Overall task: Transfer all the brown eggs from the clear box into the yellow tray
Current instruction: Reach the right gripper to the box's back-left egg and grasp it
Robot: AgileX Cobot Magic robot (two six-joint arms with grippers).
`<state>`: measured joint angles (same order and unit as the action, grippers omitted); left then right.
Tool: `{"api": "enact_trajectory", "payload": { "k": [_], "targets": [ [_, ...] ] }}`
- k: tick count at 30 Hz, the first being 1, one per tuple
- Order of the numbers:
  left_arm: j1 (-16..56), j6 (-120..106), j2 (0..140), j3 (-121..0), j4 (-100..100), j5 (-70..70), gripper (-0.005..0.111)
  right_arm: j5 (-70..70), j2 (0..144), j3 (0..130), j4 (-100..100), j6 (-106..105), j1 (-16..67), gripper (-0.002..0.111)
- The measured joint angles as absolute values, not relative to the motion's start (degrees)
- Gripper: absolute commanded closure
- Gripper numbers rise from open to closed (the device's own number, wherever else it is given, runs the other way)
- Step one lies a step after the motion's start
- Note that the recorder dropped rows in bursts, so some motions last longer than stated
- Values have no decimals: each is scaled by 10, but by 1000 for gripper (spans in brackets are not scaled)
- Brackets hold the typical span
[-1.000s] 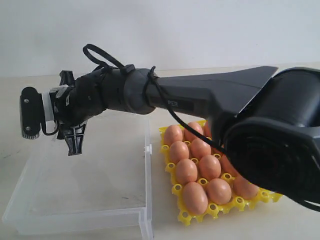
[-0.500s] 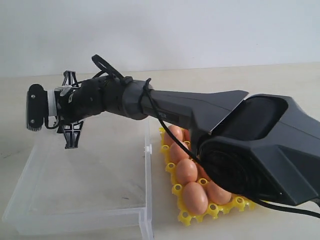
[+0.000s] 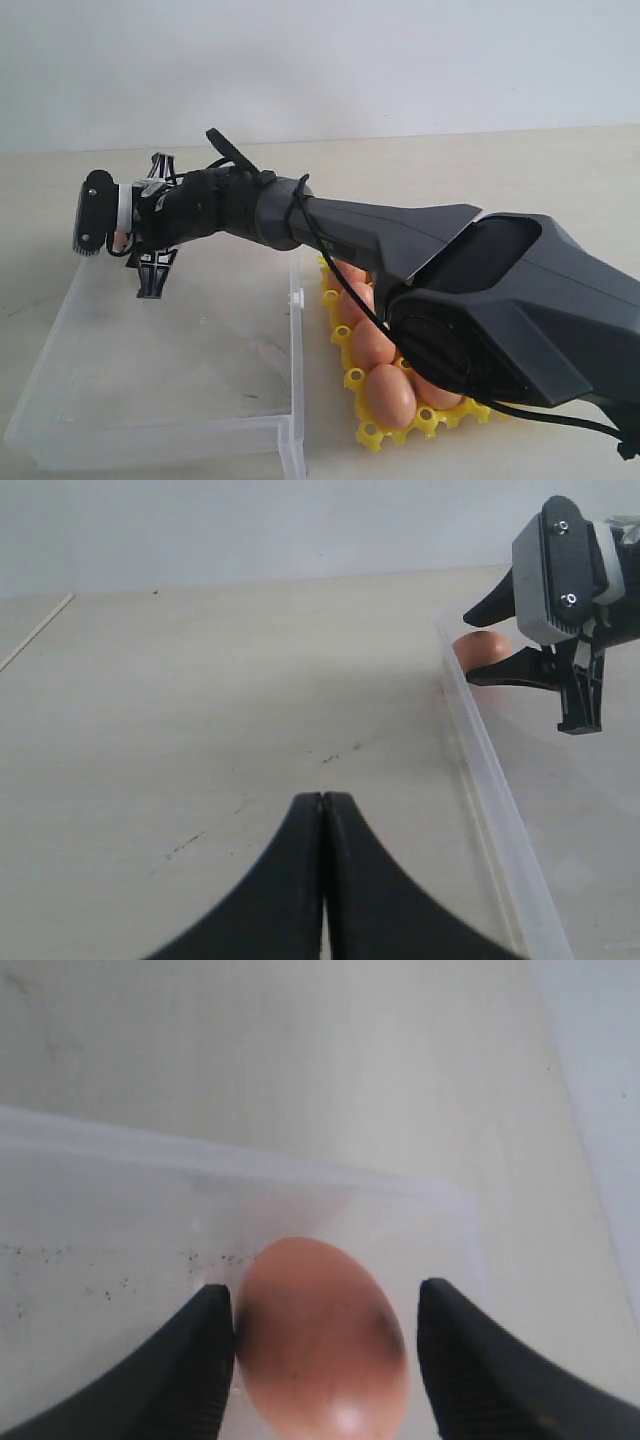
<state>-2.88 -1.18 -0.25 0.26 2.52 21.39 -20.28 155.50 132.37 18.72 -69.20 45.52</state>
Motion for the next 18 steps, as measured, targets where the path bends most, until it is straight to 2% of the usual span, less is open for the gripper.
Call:
{"api": "enact_trajectory", "payload": {
  "k": [10,13,18],
  "targets": [
    [-29,-12,-2,3,25,214,107,-237,1559,1331,192,-692,443,56],
    [-29,-12,-2,3,25,214,107,-243,1559,1332,193,-692,442,70],
    [-29,-12,-2,3,25,214,107,-244,1559,1332,193,-692,442,106]
  ]
}}
